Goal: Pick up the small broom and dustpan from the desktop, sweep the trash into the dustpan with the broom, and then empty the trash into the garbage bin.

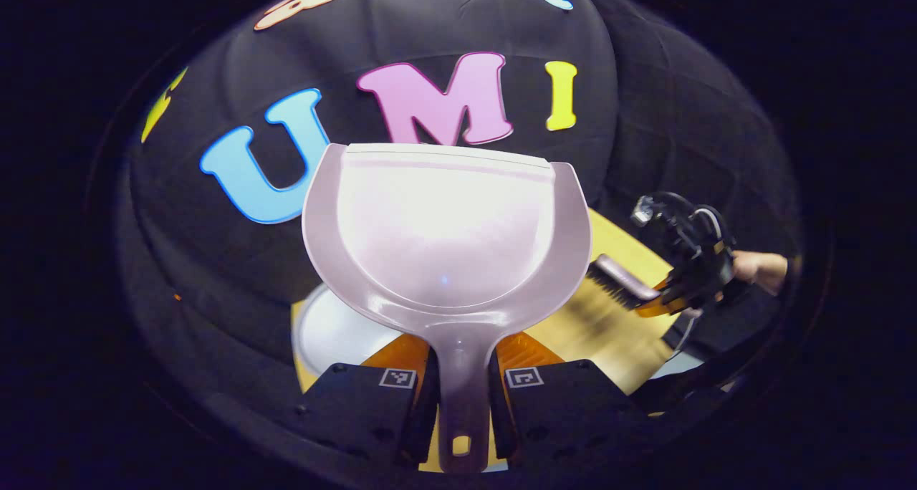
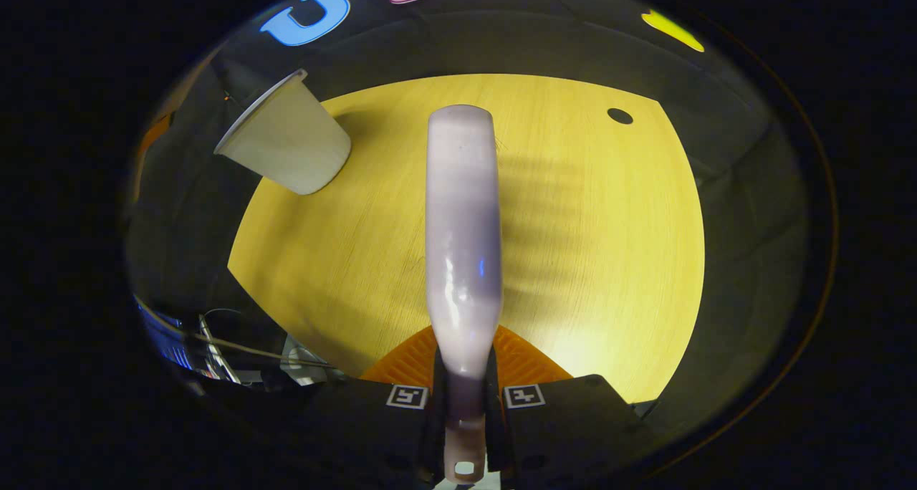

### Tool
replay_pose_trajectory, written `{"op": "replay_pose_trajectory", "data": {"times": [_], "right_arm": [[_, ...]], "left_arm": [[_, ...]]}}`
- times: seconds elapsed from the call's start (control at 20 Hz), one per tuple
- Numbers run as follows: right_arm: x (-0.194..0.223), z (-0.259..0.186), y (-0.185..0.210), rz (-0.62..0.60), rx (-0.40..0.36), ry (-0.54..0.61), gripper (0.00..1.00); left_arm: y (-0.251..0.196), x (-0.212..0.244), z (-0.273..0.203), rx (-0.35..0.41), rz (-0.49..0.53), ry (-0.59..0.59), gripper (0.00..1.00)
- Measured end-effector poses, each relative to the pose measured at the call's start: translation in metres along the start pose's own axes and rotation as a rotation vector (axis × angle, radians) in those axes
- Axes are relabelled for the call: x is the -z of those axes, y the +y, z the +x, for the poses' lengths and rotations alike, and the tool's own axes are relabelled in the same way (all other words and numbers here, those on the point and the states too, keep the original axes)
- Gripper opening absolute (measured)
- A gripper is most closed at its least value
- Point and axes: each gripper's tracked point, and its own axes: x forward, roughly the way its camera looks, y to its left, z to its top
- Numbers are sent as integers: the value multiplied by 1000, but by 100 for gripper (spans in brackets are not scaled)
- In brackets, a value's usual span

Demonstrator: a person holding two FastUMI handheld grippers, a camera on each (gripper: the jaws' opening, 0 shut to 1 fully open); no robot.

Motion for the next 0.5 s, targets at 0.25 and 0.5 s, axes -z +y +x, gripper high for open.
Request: {"op": "replay_pose_trajectory", "data": {"times": [0.25,0.5], "right_arm": [[15,33,-16,94,103,-13,24],[24,82,-3,121,103,71,25]], "left_arm": [[-91,86,88,103,-228,147,29],[-101,143,114,-23,-403,380,29]]}}
